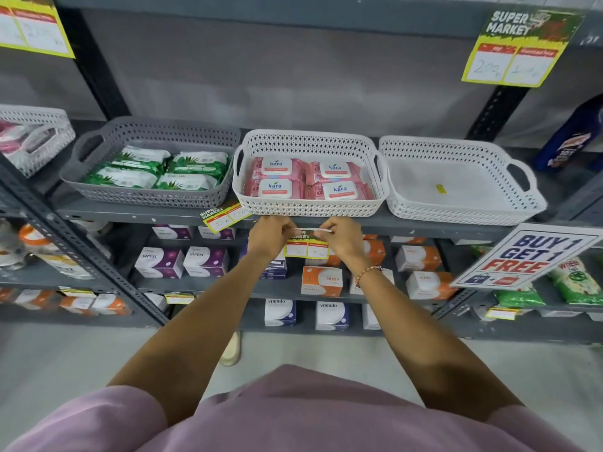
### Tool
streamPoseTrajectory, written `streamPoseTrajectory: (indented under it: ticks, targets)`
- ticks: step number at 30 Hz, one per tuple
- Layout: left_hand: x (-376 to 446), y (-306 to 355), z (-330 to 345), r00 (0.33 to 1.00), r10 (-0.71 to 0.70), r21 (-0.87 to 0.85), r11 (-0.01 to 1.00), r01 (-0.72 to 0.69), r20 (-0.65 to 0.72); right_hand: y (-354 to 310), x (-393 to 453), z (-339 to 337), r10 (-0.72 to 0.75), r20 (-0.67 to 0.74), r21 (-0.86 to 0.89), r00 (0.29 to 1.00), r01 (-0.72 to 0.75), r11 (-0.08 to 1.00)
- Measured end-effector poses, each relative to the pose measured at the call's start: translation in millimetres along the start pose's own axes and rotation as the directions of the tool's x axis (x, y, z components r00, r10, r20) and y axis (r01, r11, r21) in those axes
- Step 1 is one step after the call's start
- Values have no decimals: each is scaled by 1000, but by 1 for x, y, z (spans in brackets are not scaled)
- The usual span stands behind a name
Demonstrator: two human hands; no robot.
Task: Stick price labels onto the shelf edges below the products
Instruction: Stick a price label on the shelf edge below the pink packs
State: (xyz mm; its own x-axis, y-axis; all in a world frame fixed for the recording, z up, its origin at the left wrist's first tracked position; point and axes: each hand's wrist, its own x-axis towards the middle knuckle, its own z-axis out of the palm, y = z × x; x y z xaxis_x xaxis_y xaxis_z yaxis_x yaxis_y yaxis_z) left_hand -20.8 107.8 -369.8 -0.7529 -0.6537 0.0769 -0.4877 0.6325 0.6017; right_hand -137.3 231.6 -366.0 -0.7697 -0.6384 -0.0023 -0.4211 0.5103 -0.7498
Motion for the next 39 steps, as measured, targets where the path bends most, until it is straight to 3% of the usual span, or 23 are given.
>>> streamPoseTrajectory:
  ticks: [7,13,17,24,31,39]
  targets:
    - [4,-1,3,998,40,-73,996,-43,-39,5,7,-1,-44,-33,17,999,44,999]
    - [1,-8,8,983,35,-163,985,-65,-181,10,8,-1,-52,-112,130,992,67,989]
    - [-1,-7,4,971,-45,-116,993,18,-234,12,8,-1,-56,-100,81,993,64,995]
    - [-1,-6,9,971,-30,-30,999,23,-238,10,8,-2,-11,-118,2,993,11,1000]
    - [3,1,15,960,-68,73,993,92,-272,15,8,0,16,-149,34,989,-11,999]
    - [4,1,18,962,-120,57,989,137,-244,17,9,4,-11,-170,38,985,18,999]
